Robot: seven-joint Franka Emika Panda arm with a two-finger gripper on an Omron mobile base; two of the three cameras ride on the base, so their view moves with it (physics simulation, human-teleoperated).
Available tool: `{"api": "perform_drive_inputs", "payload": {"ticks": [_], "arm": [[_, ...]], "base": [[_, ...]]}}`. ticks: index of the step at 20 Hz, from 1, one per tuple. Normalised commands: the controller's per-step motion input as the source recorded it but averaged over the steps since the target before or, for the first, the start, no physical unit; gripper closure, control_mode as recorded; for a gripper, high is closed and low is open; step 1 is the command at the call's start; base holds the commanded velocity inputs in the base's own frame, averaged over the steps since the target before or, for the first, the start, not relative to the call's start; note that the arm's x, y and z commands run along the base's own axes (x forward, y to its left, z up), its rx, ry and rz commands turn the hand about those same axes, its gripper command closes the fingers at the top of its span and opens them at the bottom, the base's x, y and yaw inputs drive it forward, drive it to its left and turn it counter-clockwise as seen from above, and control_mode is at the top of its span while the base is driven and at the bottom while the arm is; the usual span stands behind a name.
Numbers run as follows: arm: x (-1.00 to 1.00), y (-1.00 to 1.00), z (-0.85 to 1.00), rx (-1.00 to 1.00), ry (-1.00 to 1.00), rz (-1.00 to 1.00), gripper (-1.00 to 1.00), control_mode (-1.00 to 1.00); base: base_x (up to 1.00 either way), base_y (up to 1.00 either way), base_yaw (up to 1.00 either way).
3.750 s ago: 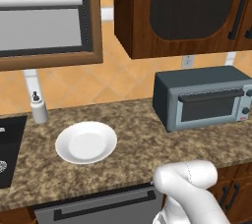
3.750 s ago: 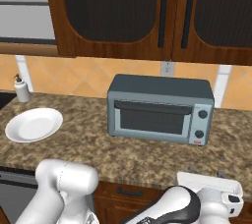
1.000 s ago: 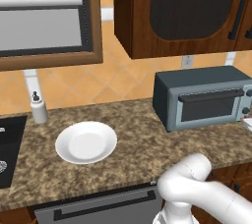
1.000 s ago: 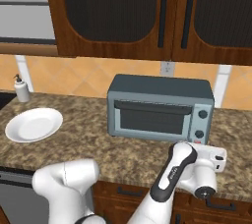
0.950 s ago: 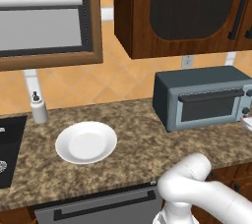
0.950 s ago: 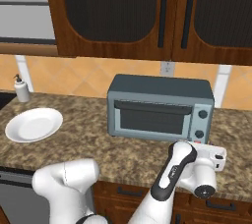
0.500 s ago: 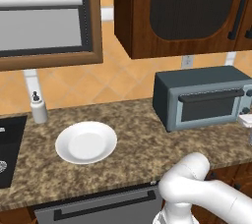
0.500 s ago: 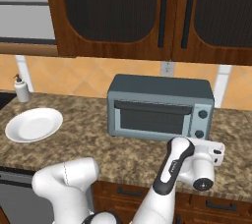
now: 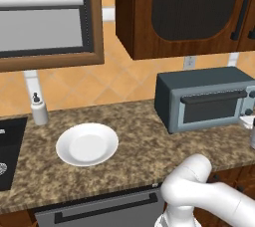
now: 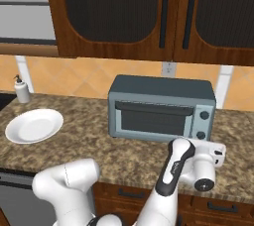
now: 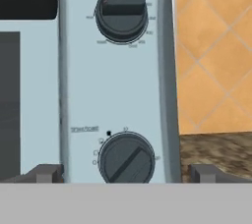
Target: Pick up the kebab skewer and baguette bread, and place them inside the toaster oven. Close the toaster oven door and start by setting the timer.
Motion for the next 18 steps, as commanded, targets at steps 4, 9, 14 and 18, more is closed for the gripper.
{"api": "perform_drive_inputs", "payload": {"ticks": [4, 9, 14, 18], "arm": [[0.23, 0.00, 0.00, 0.00, 0.00, 0.00, -1.00, -1.00], [0.04, 0.00, 0.00, 0.00, 0.00, 0.00, -1.00, -1.00], [0.00, 0.00, 0.00, 0.00, 0.00, 0.00, -1.00, -1.00], [0.00, 0.00, 0.00, 0.00, 0.00, 0.00, -1.00, -1.00]], "base": [[0.00, 0.00, 0.00], [0.00, 0.00, 0.00], [0.00, 0.00, 0.00], [0.00, 0.00, 0.00]]}}
